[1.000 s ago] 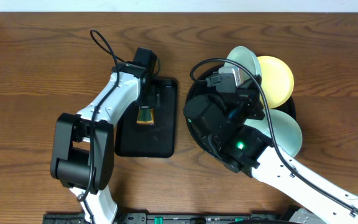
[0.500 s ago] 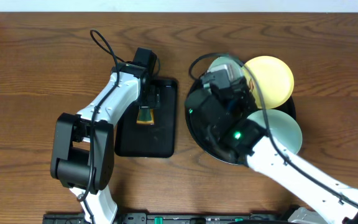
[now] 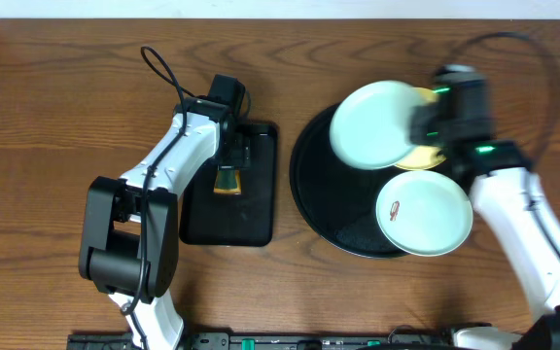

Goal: Clean dirty plates on tray and stack at the side
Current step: 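Set the plate on the table right of the round tray, release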

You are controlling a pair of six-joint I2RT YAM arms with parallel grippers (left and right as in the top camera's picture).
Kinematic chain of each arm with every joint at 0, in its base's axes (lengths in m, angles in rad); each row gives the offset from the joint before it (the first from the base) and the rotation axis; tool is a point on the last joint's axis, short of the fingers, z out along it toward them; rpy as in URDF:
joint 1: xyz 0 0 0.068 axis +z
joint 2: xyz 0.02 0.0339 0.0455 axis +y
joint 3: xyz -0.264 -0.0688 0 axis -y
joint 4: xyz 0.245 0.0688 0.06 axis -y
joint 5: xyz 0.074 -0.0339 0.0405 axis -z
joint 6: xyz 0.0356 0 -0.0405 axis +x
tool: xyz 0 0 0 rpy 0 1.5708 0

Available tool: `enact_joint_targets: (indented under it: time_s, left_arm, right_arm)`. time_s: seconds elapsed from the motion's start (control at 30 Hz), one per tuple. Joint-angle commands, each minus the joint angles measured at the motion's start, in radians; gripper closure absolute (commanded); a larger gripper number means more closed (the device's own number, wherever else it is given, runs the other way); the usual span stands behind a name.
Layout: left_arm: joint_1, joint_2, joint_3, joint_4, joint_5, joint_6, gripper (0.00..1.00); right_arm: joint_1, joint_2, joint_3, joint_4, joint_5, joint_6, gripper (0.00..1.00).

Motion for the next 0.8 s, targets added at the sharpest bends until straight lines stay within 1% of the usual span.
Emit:
enact_joint_targets:
  time_s: [0.0,0.07,0.2,0.33,0.43,0.53,0.77]
  left_arm:
    - [0.003,-0.019,0.009,-0.003,0.002,-0.005,0.1]
    - [0.003,-0.019,0.009,-0.003,0.002,-0.005,0.1]
    - [0.003,-0.019,0.009,-0.003,0.002,-0.005,0.1]
    - [0.003,-0.019,0.009,-0.003,0.002,-0.005,0.1]
    - [0.003,-0.019,0.009,-0.003,0.002,-0.005,0.1]
    - [0.003,-0.019,0.009,-0.003,0.002,-0.005,0.1]
    - [0.003,-0.019,0.009,-0.003,0.002,-0.005,0.1]
  right_arm:
    - [-0.199,-0.006,0.018,0.0,-0.259,0.097,0.99]
    - [-0.322,-0.006,0.018,-0.002,-0.292,0.119,0.99]
    - [-0.519,-0.006,0.018,-0.01,-0.309,0.144,0.99]
    - [-0.655,0.001,0.017,-0.037,-0.22,0.163,0.99]
    - [-0.713,0.024,0.011,-0.054,-0.108,0.163,0.99]
    - [-0.73,0.065,-0.008,-0.053,-0.04,0.163,0.99]
    - [-0.729,0.219,-0.013,-0.051,-0.033,0.163,0.99]
